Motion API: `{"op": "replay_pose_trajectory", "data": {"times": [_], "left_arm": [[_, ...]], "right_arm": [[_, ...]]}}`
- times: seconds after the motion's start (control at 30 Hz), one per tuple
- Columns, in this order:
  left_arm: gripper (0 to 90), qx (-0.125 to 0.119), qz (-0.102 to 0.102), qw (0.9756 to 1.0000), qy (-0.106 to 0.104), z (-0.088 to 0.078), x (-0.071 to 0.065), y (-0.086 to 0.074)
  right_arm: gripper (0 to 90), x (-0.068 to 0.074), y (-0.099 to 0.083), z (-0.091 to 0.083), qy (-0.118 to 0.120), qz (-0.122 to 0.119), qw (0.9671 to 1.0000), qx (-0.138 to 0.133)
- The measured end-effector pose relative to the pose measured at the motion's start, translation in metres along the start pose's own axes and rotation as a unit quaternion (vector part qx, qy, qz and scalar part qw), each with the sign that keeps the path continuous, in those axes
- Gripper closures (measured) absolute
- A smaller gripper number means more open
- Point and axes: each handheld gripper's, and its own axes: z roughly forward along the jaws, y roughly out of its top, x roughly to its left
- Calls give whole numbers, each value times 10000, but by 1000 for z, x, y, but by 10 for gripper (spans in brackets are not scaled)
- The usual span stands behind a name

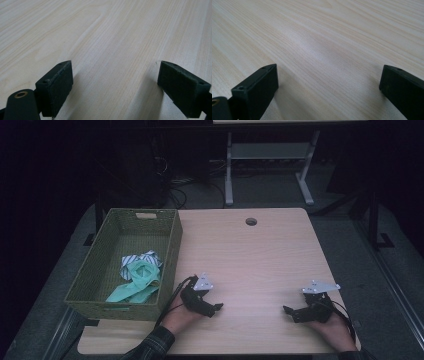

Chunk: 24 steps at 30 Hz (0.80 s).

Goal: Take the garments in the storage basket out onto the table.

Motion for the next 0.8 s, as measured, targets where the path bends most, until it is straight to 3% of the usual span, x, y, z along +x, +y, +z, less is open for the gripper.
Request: {"op": "replay_pose_trajectory", "data": {"times": [0.2, 0.57, 0.8], "left_arm": [[124, 24, 18, 10000, -23, 1, 1, 1], [131, 245, 1, 9997, -37, -1, 2, 6], [132, 211, -47, 9998, -4, -5, 2, 8]], "right_arm": [[17, -2, 0, -1, 64, 107, 9999, -9], [17, 0, 1, 1, -30, 39, 10000, 5], [17, 0, 1, 1, -34, 37, 10000, 3]]}}
